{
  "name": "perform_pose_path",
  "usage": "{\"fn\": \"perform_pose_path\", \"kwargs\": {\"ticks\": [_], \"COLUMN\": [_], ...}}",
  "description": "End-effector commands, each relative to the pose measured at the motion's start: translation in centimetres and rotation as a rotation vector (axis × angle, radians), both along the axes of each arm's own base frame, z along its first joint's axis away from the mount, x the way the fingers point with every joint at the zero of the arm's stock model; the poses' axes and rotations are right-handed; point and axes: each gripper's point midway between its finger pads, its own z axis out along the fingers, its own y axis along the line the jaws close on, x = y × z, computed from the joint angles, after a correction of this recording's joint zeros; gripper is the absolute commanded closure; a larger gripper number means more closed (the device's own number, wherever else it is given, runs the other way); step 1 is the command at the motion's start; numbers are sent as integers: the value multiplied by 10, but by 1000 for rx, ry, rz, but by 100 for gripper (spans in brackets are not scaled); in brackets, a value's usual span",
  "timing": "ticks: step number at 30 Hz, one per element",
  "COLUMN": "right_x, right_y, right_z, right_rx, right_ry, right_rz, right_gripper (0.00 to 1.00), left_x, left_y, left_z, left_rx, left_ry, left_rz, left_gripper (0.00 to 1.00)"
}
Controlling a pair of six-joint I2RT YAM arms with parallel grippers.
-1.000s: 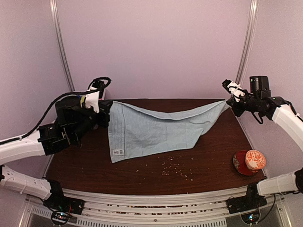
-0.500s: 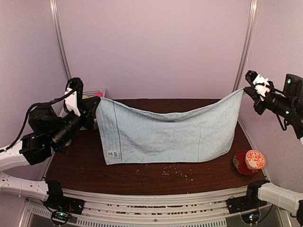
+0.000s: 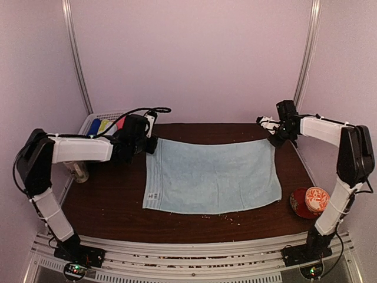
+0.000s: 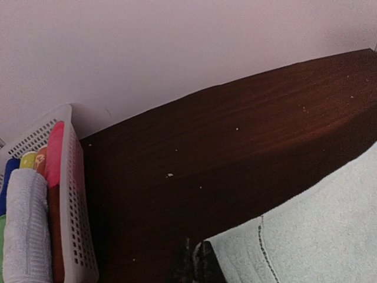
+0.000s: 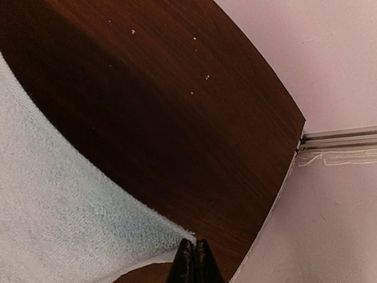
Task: Roll the towels
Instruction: Flatten out the towel at the center of the board.
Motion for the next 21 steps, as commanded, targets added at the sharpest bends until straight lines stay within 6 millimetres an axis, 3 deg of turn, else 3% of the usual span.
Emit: {"fn": "perform_pose_path", "kwargs": {"ticks": [1, 5, 9, 14, 21], "right_x": [61, 92, 107, 93, 50], "right_y": [-10, -10, -14, -11, -5], "right_z": [-11, -23, -21, -18, -18], "right_rx": [-60, -85, -118, -113, -116], "right_ry": [-38, -55, -118, -129, -126], "right_rz": [-78, -104, -114, -74, 49], "right_gripper": [100, 100, 100, 100, 100], "left_x": [52, 89, 104, 90, 51], "left_y": [-24, -34, -32, -30, -29], "left_z": [4, -8, -17, -7, -10], "left_rx": [13, 79, 121, 126, 104], "left_ry": [-64, -91, -106, -157, -154], "left_rz": [-51, -47, -43, -120, -292], "left_gripper": [100, 100, 100, 100, 100]}}
